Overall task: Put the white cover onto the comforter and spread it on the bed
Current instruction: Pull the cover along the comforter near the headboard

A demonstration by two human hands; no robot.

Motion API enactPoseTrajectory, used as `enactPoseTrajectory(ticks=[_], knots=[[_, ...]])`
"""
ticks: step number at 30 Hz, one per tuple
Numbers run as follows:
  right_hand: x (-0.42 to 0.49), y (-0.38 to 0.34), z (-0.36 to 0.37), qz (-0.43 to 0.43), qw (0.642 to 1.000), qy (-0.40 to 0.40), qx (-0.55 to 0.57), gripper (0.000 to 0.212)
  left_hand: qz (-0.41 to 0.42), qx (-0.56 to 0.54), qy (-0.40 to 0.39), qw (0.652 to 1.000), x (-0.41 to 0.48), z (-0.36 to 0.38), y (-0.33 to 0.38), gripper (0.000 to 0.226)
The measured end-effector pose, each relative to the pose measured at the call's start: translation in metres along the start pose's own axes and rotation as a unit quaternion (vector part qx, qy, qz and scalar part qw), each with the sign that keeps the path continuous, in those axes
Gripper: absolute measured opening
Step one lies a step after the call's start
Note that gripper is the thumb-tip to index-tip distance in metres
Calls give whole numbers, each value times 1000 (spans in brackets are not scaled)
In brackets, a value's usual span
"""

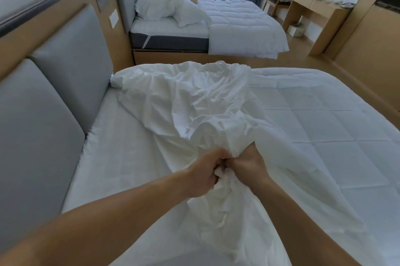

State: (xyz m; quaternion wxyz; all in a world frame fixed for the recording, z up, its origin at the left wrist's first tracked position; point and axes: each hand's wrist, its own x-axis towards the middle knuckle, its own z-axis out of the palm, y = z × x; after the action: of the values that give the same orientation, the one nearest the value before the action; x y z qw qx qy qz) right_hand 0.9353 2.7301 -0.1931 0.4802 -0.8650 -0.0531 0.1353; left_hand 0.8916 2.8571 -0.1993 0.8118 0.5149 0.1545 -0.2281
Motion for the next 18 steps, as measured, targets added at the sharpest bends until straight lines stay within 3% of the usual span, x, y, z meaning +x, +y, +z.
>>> enactPoseTrajectory(ticks=[3, 10, 12, 15, 18], knots=[[1, -10, 6, -14, 996, -75, -41, 77, 36, -25, -31, 999, 3, -10, 2, 62], [-16, -23, 14, -67, 969, -183, -155, 66, 88, -105, 2, 991, 7, -12, -5, 53], [-25, -27, 4, -71, 975, -203, -50, 49, 97, -122, 8, 988, 8, -14, -3, 39], [-24, -23, -18, -58, 962, -223, 146, 52, 105, -100, 26, 989, 9, -19, -4, 35], [-15, -16, -24, -21, 958, -219, 183, 46, 110, -51, 58, 991, 13, -23, -8, 35]])
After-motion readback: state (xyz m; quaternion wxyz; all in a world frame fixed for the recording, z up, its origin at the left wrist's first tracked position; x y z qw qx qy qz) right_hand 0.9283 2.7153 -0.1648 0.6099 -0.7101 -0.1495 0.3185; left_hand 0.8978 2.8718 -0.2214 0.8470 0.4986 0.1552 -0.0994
